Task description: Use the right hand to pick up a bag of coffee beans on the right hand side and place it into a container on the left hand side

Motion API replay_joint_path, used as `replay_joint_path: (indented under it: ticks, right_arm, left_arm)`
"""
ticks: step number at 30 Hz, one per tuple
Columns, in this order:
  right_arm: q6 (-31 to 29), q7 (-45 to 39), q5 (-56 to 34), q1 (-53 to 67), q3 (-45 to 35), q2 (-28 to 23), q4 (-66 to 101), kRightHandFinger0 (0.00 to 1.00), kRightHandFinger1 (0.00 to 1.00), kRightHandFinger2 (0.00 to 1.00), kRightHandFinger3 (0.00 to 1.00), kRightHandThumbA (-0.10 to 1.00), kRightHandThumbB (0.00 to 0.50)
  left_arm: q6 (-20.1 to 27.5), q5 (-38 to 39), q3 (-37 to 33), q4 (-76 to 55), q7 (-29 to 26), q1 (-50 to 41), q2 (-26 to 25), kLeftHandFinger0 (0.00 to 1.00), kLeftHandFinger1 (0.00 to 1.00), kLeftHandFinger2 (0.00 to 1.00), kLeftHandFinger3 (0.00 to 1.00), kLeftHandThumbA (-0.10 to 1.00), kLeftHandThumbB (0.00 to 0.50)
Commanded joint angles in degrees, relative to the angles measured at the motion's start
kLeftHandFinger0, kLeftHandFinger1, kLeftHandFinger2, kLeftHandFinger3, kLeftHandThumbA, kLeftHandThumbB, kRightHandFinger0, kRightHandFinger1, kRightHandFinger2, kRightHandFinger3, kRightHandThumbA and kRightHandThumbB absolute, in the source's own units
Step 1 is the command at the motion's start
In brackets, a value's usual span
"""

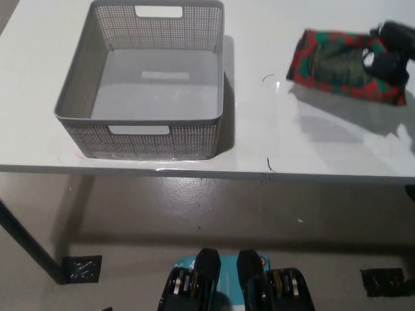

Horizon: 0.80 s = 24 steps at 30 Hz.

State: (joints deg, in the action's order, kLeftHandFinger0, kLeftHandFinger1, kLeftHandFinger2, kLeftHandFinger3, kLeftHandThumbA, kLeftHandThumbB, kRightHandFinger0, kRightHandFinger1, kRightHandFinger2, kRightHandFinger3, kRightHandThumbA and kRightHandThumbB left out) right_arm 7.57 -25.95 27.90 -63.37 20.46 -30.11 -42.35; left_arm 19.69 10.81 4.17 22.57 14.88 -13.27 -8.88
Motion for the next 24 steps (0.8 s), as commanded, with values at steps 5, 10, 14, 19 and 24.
replay_joint_path:
  ticks: [5, 10, 14, 19, 24]
  right_arm:
    - [0.51, -1.61, -1.05, -12.92, -1.87, 0.89, 3.49, 0.26, 0.32, 0.45, 0.5, -0.1, 0.292]
    - [3.08, -2.43, -0.59, -14.65, -1.73, 2.68, 5.52, 0.27, 0.29, 0.41, 0.5, -0.1, 0.295]
    - [3.59, -2.97, -1.39, -16.26, -2.0, 4.62, 5.81, 0.32, 0.35, 0.45, 0.5, -0.1, 0.3]
    - [4.36, -3.44, -1.93, -18.42, -1.92, 8.15, 6.56, 0.25, 0.29, 0.4, 0.46, -0.1, 0.298]
    - [5.81, -3.14, -1.7, -19.62, -1.63, 12.54, 8.09, 0.26, 0.3, 0.39, 0.44, -0.1, 0.321]
  left_arm:
    - [3.69, -0.57, -0.57, 1.04, 0.71, -1.24, -0.39, 1.0, 0.62, 0.81, 0.84, 0.89, 0.5]
    - [4.21, -0.21, -1.0, 1.94, 1.14, -1.64, -0.5, 1.0, 0.64, 0.81, 0.86, 0.87, 0.5]
    - [3.77, -0.6, -1.36, 1.53, 0.72, -2.28, -0.42, 1.0, 0.63, 0.79, 0.85, 0.87, 0.5]
    - [4.58, -0.19, -1.72, 2.87, 1.3, -2.12, -0.13, 1.0, 0.65, 0.8, 0.85, 0.86, 0.5]
    - [5.09, -0.79, -2.09, 3.1, 1.32, -1.94, -0.3, 1.0, 0.65, 0.83, 0.86, 0.87, 0.5]
